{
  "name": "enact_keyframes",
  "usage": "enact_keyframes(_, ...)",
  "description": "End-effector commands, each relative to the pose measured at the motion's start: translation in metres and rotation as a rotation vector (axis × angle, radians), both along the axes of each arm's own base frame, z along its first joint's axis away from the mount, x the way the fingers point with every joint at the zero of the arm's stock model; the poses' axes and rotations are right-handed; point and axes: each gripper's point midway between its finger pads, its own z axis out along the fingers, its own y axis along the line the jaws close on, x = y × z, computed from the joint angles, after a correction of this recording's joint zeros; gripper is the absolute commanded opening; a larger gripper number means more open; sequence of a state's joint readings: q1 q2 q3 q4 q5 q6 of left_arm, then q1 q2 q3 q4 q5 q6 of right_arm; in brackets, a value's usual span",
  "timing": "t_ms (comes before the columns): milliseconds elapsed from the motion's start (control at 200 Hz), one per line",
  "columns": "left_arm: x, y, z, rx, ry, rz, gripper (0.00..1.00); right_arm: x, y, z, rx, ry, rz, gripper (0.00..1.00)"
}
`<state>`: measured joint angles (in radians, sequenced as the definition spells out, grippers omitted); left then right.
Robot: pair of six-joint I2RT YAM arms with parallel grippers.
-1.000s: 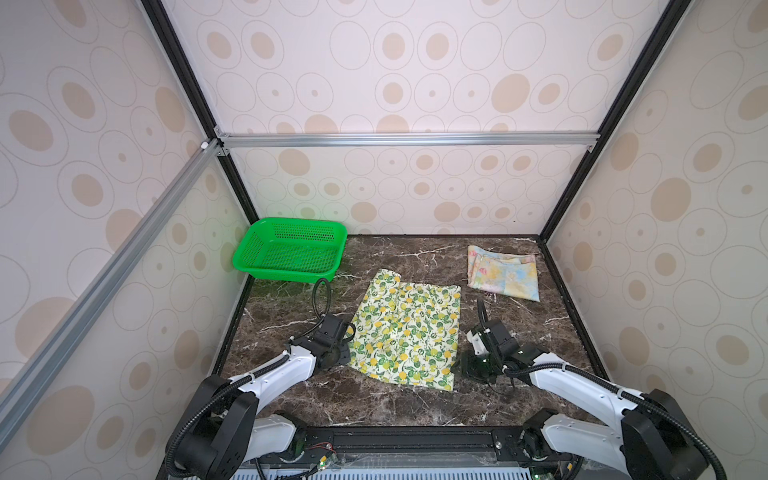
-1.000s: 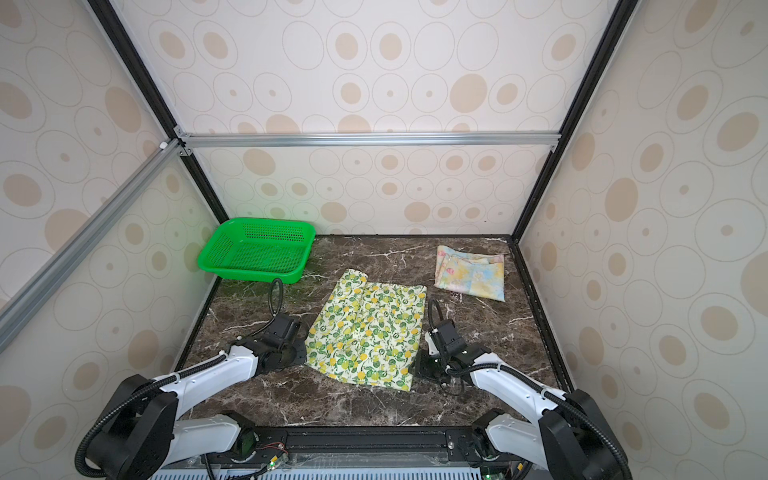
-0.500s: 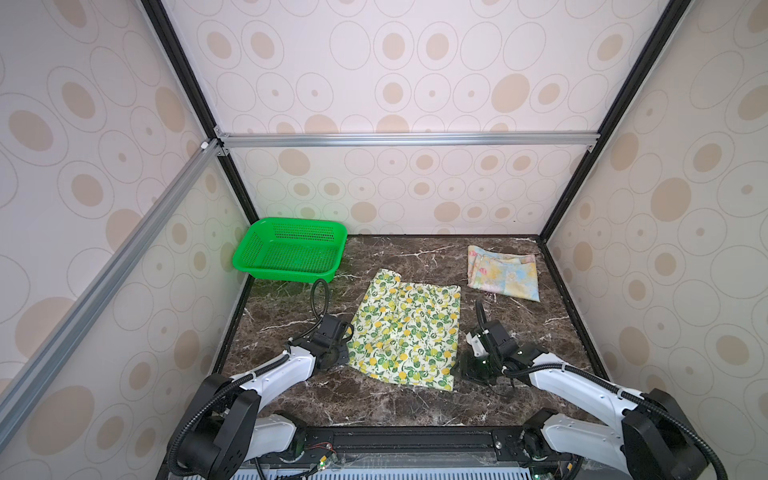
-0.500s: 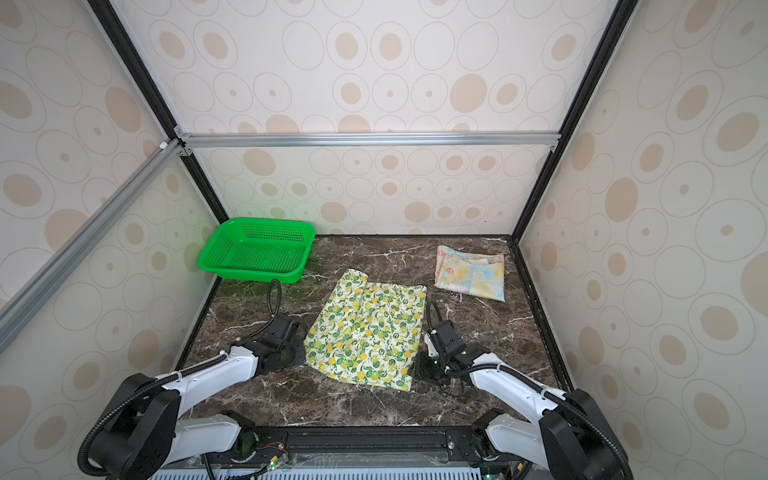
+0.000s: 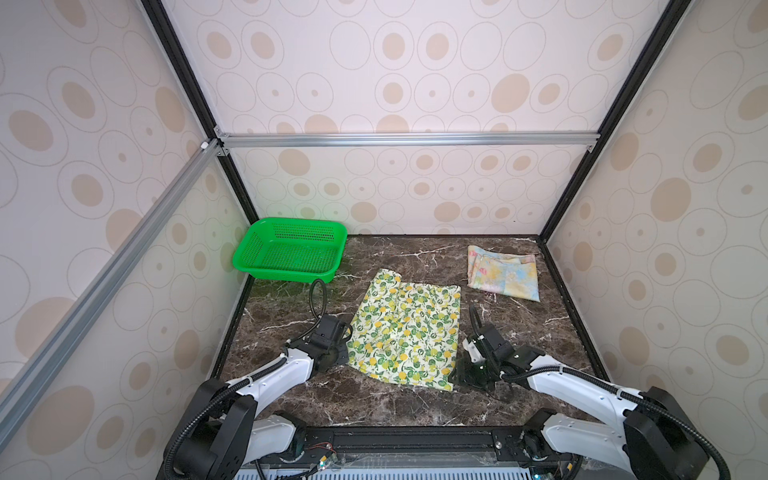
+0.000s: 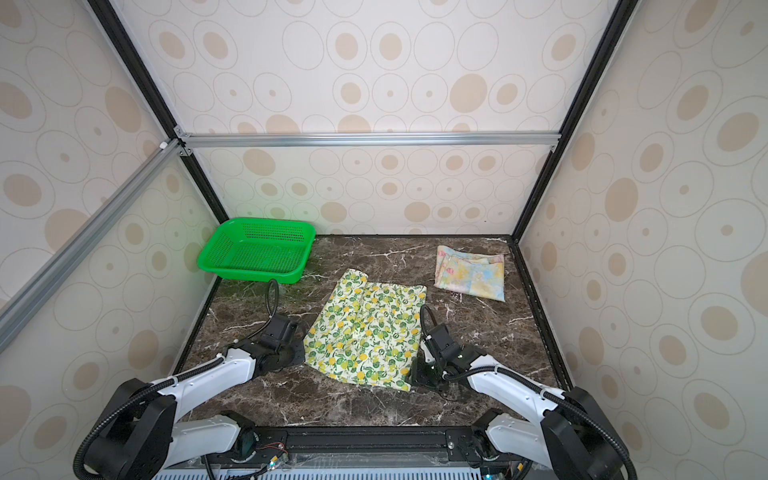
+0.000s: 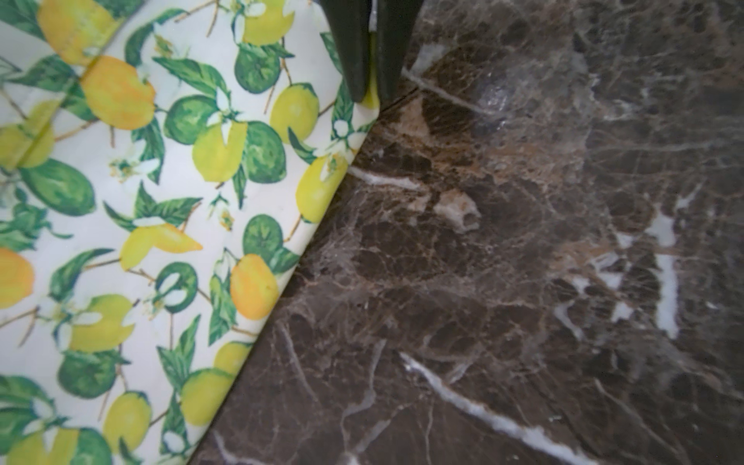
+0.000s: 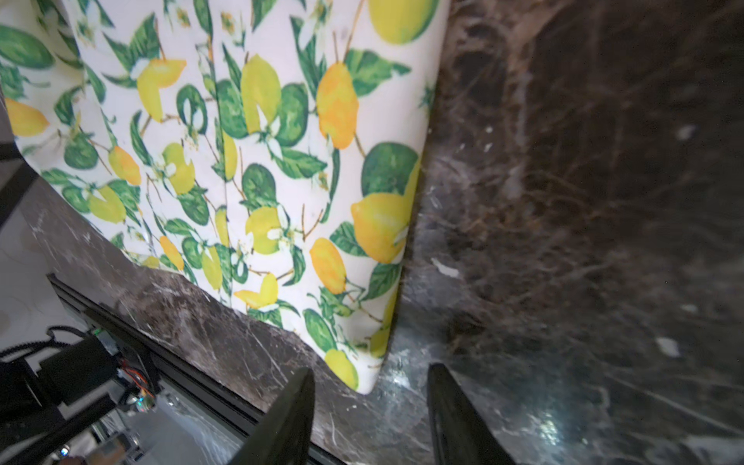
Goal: Fold and stack skirts
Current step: Flatten out the skirt at the center of the table.
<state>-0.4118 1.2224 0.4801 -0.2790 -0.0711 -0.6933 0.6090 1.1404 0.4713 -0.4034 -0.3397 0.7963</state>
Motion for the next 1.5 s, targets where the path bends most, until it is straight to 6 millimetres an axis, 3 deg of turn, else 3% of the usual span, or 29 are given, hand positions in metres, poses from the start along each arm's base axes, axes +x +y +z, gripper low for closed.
enact_keyframes(0,-0.005,0.004,0.001,-0.003,0.007,0.023,0.00,0.000,0.006,-0.007,-0.003,0.010,0.002,0.45)
enact_keyframes(195,-0.004,0.003,0.006,-0.018,-0.010,0.026,0.00,0.000,0.015,-0.021,-0.021,0.040,0.023,0.45)
enact_keyframes(245,-0.004,0.003,0.008,-0.022,-0.015,0.031,0.00,-0.002,0.016,-0.024,-0.027,0.048,0.027,0.37)
enact_keyframes(365,0.001,0.002,0.019,-0.034,-0.037,0.039,0.00,0.003,0.021,-0.017,-0.019,0.037,0.032,0.04)
enact_keyframes(420,0.005,0.000,0.030,-0.046,-0.057,0.042,0.00,0.008,0.024,-0.004,-0.011,0.013,0.043,0.00)
enact_keyframes(540,0.027,-0.002,0.079,-0.074,-0.166,0.065,0.00,0.030,0.025,0.049,-0.038,-0.101,0.078,0.00)
enact_keyframes(805,0.082,0.006,0.230,-0.133,-0.487,0.128,0.00,0.092,0.017,0.194,0.059,-0.349,0.067,0.00)
enact_keyframes(975,0.094,0.015,0.336,-0.138,-0.693,0.150,0.00,0.102,0.016,0.280,0.128,-0.496,0.109,0.00)
enact_keyframes(1110,0.095,0.021,0.394,-0.129,-0.807,0.153,0.00,0.109,0.016,0.322,0.228,-0.548,0.105,0.00)
enact_keyframes(1245,0.111,0.022,0.409,-0.097,-0.839,0.150,0.00,0.137,0.004,0.332,0.277,-0.567,0.065,0.00)
enact_keyframes(1496,0.179,0.012,0.385,-0.156,-0.834,0.123,0.00,0.237,-0.032,0.314,0.335,-0.559,-0.069,0.00)
